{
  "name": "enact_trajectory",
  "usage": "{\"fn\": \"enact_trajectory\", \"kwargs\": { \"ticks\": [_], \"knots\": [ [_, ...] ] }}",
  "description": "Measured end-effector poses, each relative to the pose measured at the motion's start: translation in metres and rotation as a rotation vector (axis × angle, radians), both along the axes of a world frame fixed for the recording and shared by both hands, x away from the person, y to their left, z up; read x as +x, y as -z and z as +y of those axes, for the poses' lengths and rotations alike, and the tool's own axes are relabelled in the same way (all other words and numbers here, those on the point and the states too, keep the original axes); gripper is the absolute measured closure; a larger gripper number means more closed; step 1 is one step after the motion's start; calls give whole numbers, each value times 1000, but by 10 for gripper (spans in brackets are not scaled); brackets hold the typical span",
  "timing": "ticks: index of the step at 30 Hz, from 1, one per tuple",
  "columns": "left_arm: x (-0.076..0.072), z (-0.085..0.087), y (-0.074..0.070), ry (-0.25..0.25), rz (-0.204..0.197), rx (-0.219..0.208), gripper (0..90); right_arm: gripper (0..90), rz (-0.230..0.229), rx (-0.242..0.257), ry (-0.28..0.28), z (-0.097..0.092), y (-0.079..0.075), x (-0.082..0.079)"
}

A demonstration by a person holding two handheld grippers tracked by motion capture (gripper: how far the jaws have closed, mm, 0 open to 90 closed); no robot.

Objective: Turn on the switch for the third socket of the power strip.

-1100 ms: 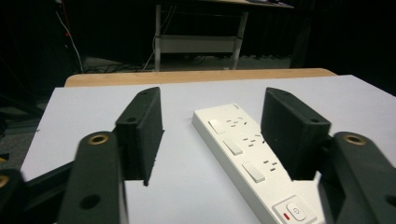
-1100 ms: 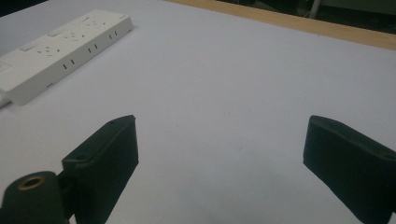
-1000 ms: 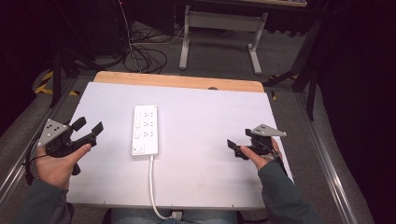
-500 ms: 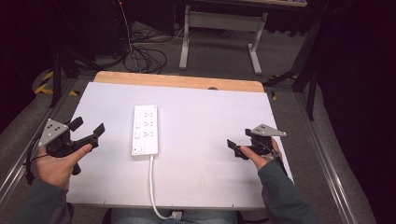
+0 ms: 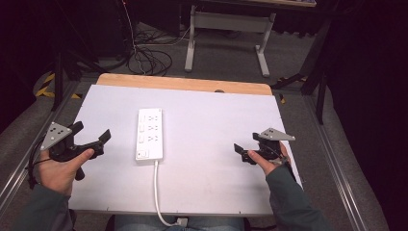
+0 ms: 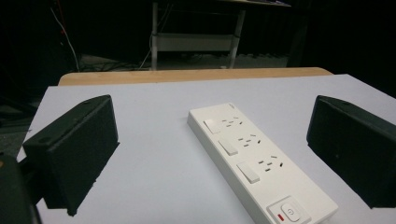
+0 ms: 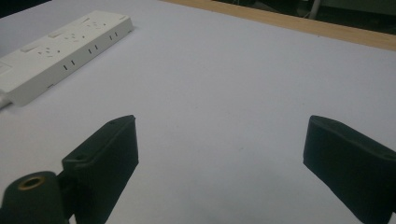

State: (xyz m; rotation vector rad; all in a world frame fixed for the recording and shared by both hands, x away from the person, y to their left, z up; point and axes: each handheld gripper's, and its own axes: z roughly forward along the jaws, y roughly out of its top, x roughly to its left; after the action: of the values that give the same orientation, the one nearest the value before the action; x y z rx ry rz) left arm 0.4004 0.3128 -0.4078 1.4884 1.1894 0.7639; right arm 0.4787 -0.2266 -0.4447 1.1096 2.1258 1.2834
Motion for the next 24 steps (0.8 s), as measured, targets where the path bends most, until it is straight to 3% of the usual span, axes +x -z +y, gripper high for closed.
{"fn": "enact_trajectory", "kwargs": {
  "ticks": [24],
  "knots": [
    [-2,3,0,7,2,-21,24,107,-6,-7,8,0,-2,-3]
  ]
}}
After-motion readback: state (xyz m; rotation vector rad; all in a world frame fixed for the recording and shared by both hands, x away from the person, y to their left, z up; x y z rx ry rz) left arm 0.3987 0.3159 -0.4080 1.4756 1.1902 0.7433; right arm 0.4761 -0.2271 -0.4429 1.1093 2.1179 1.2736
